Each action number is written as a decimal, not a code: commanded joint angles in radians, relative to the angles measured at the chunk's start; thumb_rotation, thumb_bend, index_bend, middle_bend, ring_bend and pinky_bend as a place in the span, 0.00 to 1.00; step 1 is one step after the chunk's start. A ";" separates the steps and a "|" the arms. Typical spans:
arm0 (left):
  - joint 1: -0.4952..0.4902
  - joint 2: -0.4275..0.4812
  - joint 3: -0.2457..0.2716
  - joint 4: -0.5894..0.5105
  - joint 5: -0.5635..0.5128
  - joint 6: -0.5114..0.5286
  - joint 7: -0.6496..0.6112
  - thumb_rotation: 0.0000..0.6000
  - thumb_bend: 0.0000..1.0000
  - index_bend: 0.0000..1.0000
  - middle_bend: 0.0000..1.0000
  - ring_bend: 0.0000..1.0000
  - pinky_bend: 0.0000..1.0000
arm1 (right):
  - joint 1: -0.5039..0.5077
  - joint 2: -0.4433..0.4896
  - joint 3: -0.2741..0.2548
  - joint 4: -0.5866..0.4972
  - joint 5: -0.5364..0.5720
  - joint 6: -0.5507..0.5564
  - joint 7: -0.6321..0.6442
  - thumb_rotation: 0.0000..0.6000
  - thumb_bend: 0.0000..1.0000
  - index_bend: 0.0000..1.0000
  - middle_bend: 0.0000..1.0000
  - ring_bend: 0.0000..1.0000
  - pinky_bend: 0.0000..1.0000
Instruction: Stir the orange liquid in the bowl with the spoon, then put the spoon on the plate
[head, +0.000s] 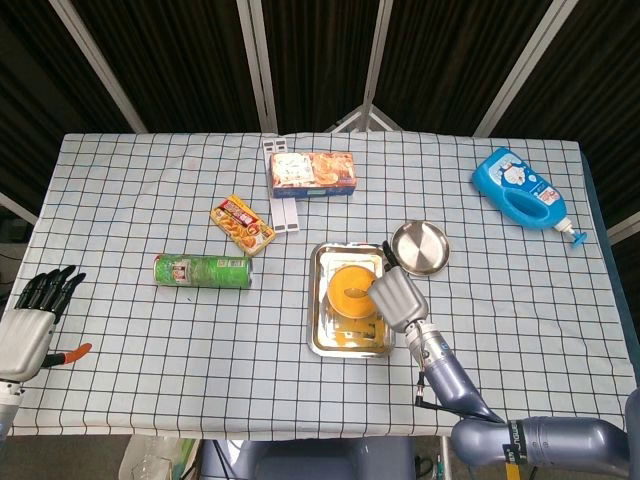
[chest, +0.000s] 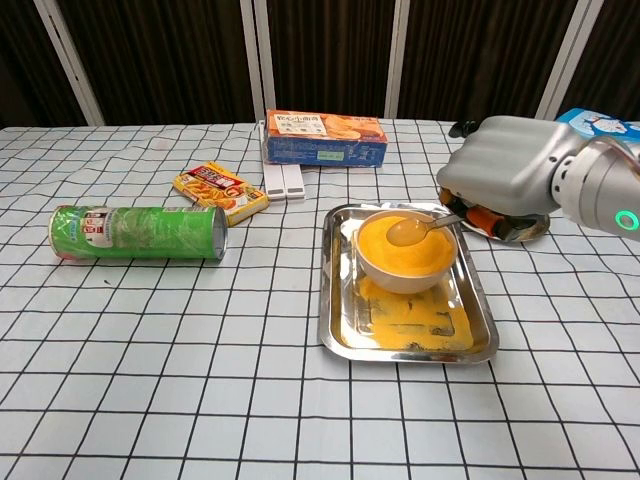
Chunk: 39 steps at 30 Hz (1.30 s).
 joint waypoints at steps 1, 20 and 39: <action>0.000 0.000 0.000 0.000 0.001 0.001 0.001 1.00 0.00 0.00 0.00 0.00 0.00 | 0.011 0.003 -0.015 -0.004 0.011 0.008 -0.004 1.00 0.71 0.88 0.74 0.40 0.00; -0.001 0.001 -0.001 -0.003 -0.007 -0.006 0.001 1.00 0.00 0.00 0.00 0.00 0.00 | 0.057 0.016 -0.045 -0.008 0.091 0.065 0.045 1.00 0.71 0.89 0.75 0.40 0.00; 0.002 0.001 -0.004 -0.007 -0.017 -0.006 0.006 1.00 0.00 0.00 0.00 0.00 0.00 | 0.013 0.029 -0.083 0.210 -0.103 0.123 0.260 1.00 0.71 0.89 0.75 0.40 0.00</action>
